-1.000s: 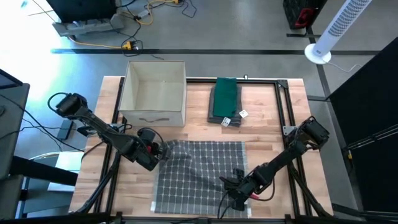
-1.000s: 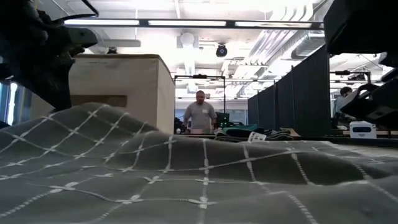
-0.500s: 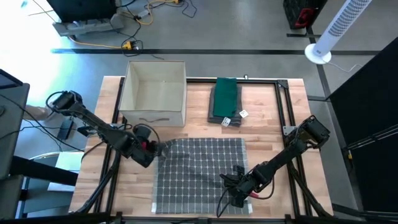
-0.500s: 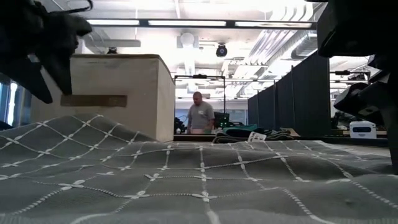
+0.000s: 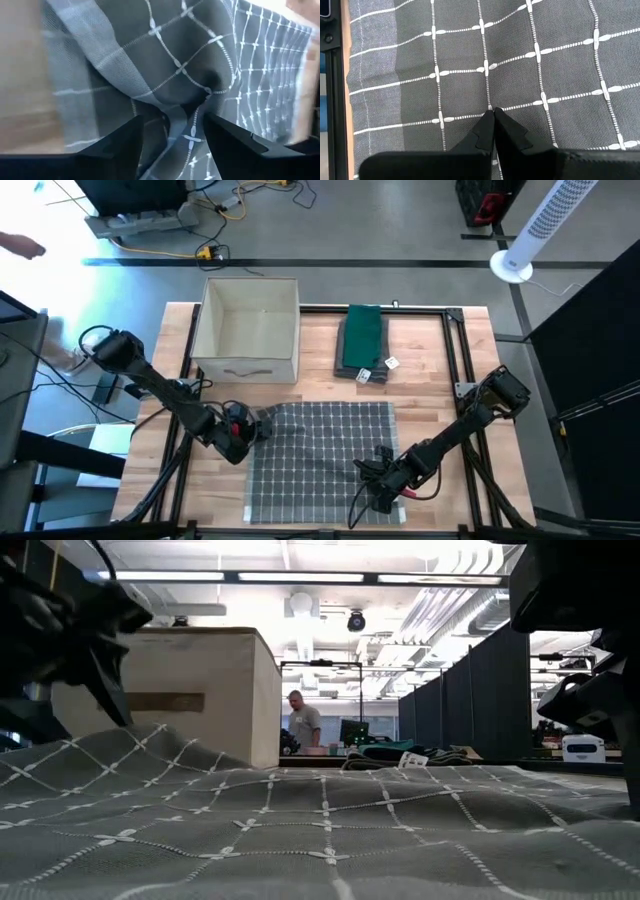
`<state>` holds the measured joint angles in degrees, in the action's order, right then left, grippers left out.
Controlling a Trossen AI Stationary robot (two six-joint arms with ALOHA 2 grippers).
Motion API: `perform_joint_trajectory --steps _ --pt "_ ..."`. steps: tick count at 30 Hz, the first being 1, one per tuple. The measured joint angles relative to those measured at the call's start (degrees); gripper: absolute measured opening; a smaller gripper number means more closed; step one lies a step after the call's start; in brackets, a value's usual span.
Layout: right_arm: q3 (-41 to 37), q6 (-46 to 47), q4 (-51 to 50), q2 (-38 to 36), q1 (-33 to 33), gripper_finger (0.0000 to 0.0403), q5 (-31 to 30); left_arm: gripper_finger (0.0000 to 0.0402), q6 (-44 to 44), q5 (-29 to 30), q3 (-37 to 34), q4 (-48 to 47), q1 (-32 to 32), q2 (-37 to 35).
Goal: Fold towel
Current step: Fold the gray patterned towel
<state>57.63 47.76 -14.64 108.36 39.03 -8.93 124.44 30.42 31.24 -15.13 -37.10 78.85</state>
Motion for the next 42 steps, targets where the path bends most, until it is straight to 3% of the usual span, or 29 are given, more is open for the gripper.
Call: perform_joint_trajectory --steps 13,33,42 --pt "0.0 0.3 0.1 0.0 0.0 0.0000 -0.9 0.0193 0.0 0.8 -1.0 1.1 1.9 3.8" --pt "0.0 1.7 0.1 0.0 0.0 0.0000 -2.0 0.0011 -0.8 1.0 -0.8 -1.8 1.8 4.4" --pt "0.0 1.7 0.1 0.0 0.0 0.0000 -2.0 0.0000 -3.2 0.4 -0.7 -2.9 1.2 1.8"
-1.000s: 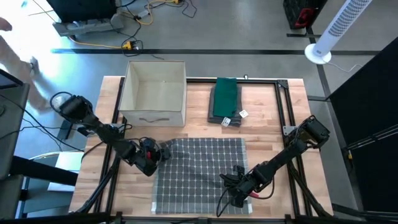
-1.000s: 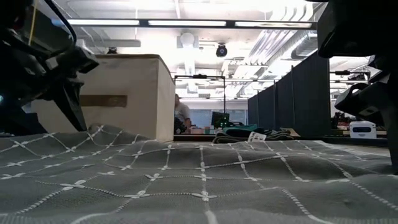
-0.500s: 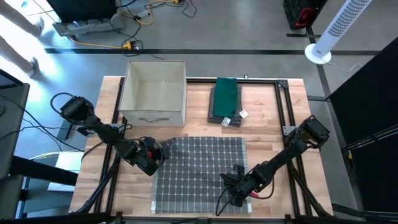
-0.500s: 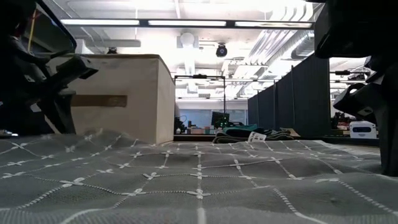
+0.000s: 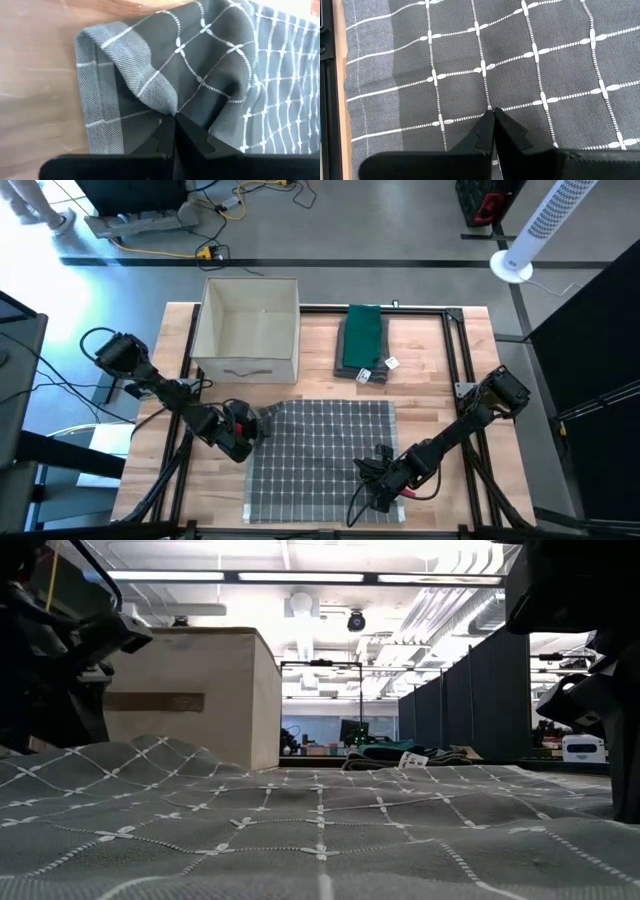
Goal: Fold towel
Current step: Fold the gray patterned towel
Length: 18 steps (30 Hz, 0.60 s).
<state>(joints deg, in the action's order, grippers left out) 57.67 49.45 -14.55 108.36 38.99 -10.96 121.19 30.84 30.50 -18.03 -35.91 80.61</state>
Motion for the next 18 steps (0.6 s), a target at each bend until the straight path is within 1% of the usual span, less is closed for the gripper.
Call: perform_joint_trajectory --steps 7,9,15,18 --pt "0.0 -0.3 0.0 0.0 0.0 0.0000 0.0 0.0000 -3.3 -0.4 0.0 -11.0 -0.1 -8.8" --pt "0.0 -0.6 0.0 0.0 0.0 0.0000 0.0 0.0000 -4.9 -1.9 0.0 -14.9 -0.1 -10.6" --pt "0.0 -1.8 0.0 0.0 0.0 0.0000 -0.1 0.0000 -7.6 -5.2 0.0 -22.2 -0.1 -12.4" --pt "0.0 -1.9 0.0 0.0 0.0 0.0000 -0.1 0.0000 -9.0 -5.7 0.0 -22.0 -0.1 -12.4"
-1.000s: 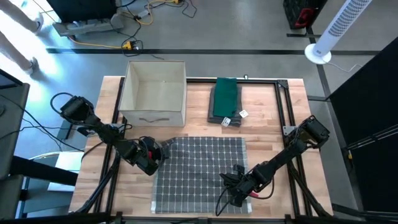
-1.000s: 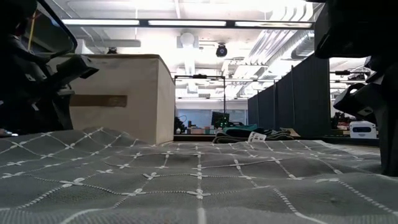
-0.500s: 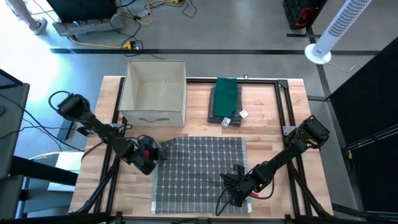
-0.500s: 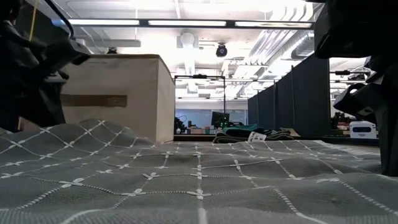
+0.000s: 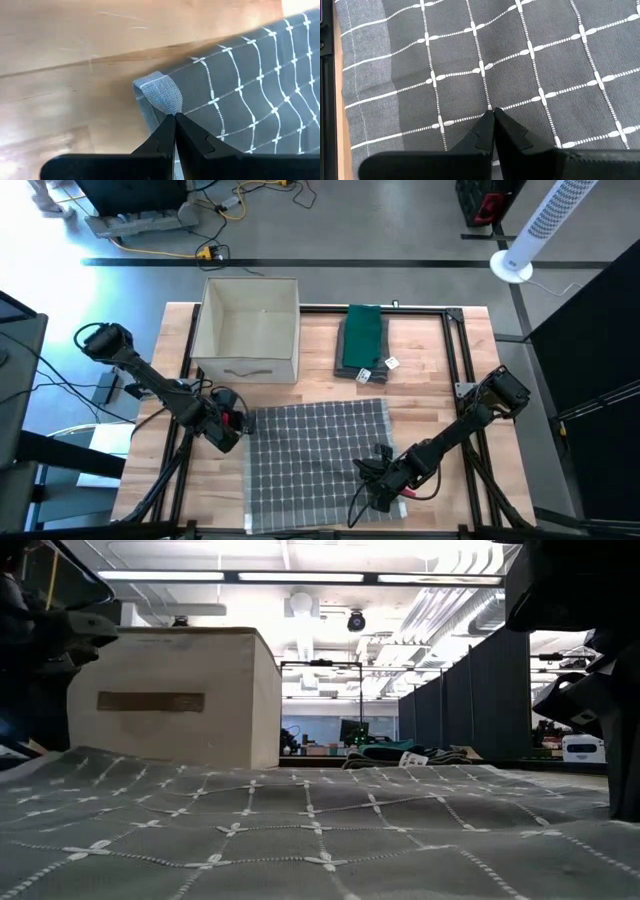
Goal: Fold towel
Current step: Fold the gray patterned towel
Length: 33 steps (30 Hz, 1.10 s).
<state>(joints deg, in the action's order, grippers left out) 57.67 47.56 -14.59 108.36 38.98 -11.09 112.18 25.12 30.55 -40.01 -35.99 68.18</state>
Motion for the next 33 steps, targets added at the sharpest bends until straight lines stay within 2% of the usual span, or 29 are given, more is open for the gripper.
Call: perform_joint_trajectory --steps 4,7,14,18,22,25,28,31,33 --pt "0.0 0.0 0.0 0.0 0.0 0.0000 0.0 0.0002 -1.8 -0.8 0.0 1.5 0.1 0.0" --pt "0.0 0.0 0.0 0.0 0.0 0.0000 0.0 0.0019 -4.7 -2.1 0.0 4.0 -0.1 0.0" --pt "0.0 0.3 0.1 -0.5 0.0 0.0000 0.1 0.0121 -7.0 -7.0 1.3 4.7 -0.2 -0.9" --pt "-0.4 0.1 -2.3 -4.2 -0.1 0.0000 0.0 0.0166 -11.0 -4.2 6.0 -0.1 -0.7 -4.6" --pt "-0.2 0.1 -4.3 -11.2 -1.2 0.0000 -2.2 0.0176 -14.3 0.1 11.4 -9.2 -0.8 -8.0" --pt "-0.2 -1.6 -6.2 -15.4 -2.8 0.0000 -5.1 0.0177 -18.0 3.6 11.8 -9.9 -0.8 -8.9" --pt "-1.2 -2.7 -7.0 -18.0 -6.4 0.0000 -8.1 0.0177 -20.0 6.5 9.1 -5.3 -0.8 -7.9" --pt "-5.8 -3.5 -6.1 -17.7 -11.2 0.0000 -6.6 0.0177 -20.9 7.6 4.8 2.5 -0.8 -5.3" --pt "-9.5 -4.1 -1.8 -17.8 -14.1 0.0000 -6.7 0.0176 -21.8 8.8 3.4 5.8 -0.8 -3.7"
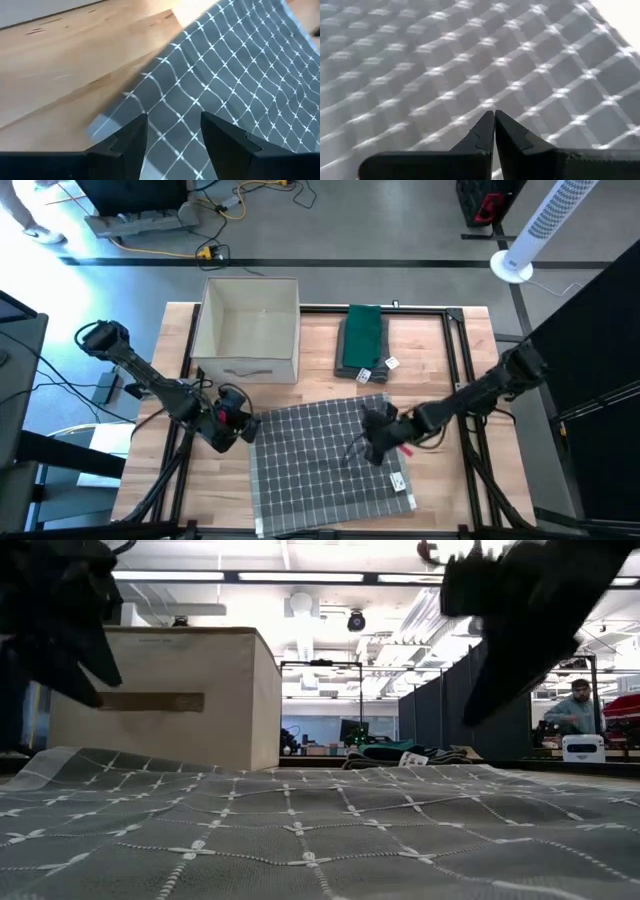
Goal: Fold towel
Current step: Fold the gray patterned towel
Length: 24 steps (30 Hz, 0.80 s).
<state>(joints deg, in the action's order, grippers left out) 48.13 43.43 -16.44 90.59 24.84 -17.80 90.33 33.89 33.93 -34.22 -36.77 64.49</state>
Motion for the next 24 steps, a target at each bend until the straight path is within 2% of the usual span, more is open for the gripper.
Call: perform_joint_trajectory --steps 4,10,15,19,24 --pt "-7.7 1.0 9.7 -0.1 -6.6 0.0000 -0.3 0.0166 -0.1 0.6 -1.3 1.2 0.2 3.1" --pt "-13.6 2.8 13.8 -0.1 -13.0 0.0000 -0.7 0.0150 -1.5 -5.1 -4.2 0.8 0.4 6.7" --pt "-14.3 2.8 12.8 -0.1 -14.9 0.0000 -2.8 0.0141 -0.5 -6.4 -7.0 -1.6 0.8 7.5" --pt "-14.3 2.9 12.0 -0.3 -15.2 0.0000 -4.9 0.0134 1.9 -6.1 -7.4 -10.2 2.7 7.5" --pt "-14.0 4.1 11.7 -0.3 -15.2 0.0000 -5.3 0.0131 -1.3 -6.1 -7.3 -12.1 5.0 5.3"
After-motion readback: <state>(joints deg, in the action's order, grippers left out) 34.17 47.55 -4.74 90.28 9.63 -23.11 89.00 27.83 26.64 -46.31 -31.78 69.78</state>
